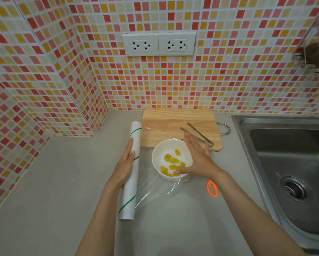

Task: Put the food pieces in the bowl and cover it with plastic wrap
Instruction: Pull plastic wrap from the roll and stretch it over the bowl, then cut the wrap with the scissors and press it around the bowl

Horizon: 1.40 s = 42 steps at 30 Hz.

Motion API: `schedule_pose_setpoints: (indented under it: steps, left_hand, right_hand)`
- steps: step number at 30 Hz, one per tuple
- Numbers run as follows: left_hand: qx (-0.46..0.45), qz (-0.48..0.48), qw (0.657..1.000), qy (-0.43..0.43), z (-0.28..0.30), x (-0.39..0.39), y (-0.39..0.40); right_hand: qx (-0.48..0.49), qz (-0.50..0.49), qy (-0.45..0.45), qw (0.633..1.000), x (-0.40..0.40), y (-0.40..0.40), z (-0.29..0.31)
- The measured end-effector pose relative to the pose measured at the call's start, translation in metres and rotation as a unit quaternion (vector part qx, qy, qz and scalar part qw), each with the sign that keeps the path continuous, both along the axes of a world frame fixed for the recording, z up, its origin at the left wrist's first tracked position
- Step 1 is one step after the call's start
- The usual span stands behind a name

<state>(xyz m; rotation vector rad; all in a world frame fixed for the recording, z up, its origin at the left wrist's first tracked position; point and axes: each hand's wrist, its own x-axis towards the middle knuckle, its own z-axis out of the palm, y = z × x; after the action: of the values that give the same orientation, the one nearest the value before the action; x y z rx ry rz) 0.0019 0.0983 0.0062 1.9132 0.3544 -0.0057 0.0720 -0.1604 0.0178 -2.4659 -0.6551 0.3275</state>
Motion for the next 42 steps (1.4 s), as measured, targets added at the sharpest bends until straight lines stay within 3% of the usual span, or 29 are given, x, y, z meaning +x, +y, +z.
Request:
schedule_pose_setpoints:
  steps: [3,5,8,10,18,22,24,27,29,30,32,35,38,42]
  left_hand:
    - [0.007,0.004,1.000,-0.001,-0.002,-0.001,0.002]
    - [0.009,0.007,1.000,0.000,-0.004,-0.001,0.003]
    - [0.017,0.005,1.000,0.001,-0.004,-0.001,0.004]
    - [0.019,0.004,1.000,0.002,-0.004,0.000,0.004]
    - [0.014,0.007,1.000,-0.001,-0.005,0.001,0.004]
    - [0.007,0.009,1.000,-0.005,-0.006,0.002,0.002]
    - [0.004,0.008,1.000,-0.012,-0.007,0.002,0.001]
    - [-0.002,0.007,1.000,-0.015,-0.009,0.003,0.002]
    - [-0.004,0.006,1.000,-0.014,-0.009,0.004,0.003]
    - [-0.006,0.006,1.000,-0.013,-0.008,0.005,0.003]
    - [-0.011,0.011,1.000,-0.012,-0.007,0.004,0.004]
    - [-0.019,0.013,1.000,-0.017,-0.006,0.004,0.003]
    - [-0.021,0.016,0.999,-0.020,-0.007,0.004,0.003]
    - [-0.019,0.017,1.000,-0.019,-0.006,0.001,0.003]
  right_hand:
    - [0.064,-0.165,-0.071,0.982,-0.011,-0.023,-0.002]
    - [-0.018,-0.250,-0.066,0.966,-0.020,-0.040,-0.004]
    - [-0.199,-0.223,0.063,0.952,-0.031,-0.053,-0.004]
    - [-0.238,-0.212,0.111,0.941,-0.036,-0.054,-0.005]
    - [-0.313,-0.230,0.031,0.921,-0.043,-0.044,-0.009]
    - [-0.269,-0.285,0.044,0.919,-0.041,-0.060,-0.007]
    - [-0.201,-0.313,0.082,0.925,-0.037,-0.073,-0.001]
    - [0.050,-0.318,0.185,0.928,-0.039,-0.077,0.015]
    - [0.200,-0.261,0.261,0.907,-0.049,-0.071,0.035]
    - [0.229,-0.206,0.287,0.907,-0.057,-0.066,0.045]
    - [0.224,-0.076,0.344,0.909,-0.081,-0.049,0.056]
    - [0.168,0.067,0.440,0.880,-0.124,-0.019,0.049]
    - [0.122,0.061,0.475,0.869,-0.153,0.005,0.028]
    - [0.157,-0.006,0.499,0.852,-0.160,0.031,0.013]
